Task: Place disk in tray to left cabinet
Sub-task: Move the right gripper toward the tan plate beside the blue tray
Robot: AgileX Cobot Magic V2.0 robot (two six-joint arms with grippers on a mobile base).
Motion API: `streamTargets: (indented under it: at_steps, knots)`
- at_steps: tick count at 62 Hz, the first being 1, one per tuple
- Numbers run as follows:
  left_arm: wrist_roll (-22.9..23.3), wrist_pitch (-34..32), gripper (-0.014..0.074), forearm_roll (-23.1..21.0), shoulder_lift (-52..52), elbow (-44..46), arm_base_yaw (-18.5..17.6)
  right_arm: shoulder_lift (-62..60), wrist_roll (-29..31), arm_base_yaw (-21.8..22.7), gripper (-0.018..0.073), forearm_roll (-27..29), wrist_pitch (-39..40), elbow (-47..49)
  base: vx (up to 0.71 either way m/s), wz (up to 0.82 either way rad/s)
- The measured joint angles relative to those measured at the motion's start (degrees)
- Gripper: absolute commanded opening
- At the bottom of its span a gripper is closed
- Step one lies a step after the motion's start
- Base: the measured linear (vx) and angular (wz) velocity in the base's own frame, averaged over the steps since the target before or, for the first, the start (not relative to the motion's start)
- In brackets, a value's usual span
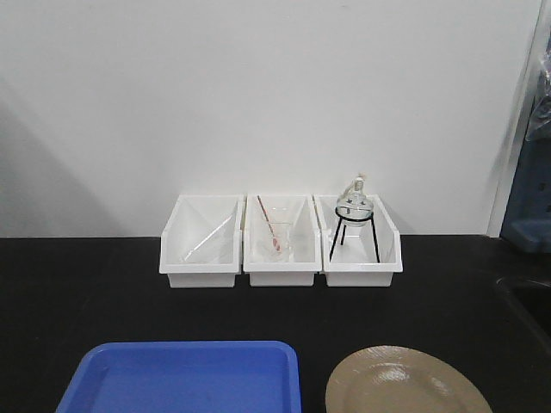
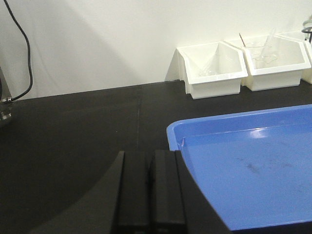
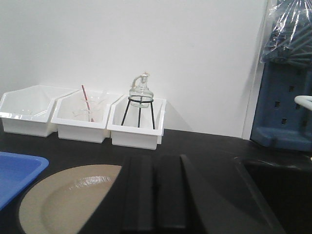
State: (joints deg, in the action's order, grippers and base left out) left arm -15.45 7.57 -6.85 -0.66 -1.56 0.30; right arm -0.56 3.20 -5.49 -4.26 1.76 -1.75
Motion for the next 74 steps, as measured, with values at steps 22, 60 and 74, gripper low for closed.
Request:
streamTargets:
  at_steps: [22,60,74]
  knots:
    - [0.0,0.0,-0.0004,0.0,0.0,0.0,0.0,0.0,0.0,0.0,-0.0004,0.0,8.53,-0.11,0.0,0.0]
    - [0.0,0.0,-0.0004,0.0,0.0,0.0,0.0,55.14,4.62,0.0,0.0,0.17,0.6,33.35,0.0,0.0]
    - [0.0,0.0,-0.0004,0.0,0.0,0.0,0.0,60.48,2.36,0.0,0.0084,0.29,0.72,34.21,0.0,0.0]
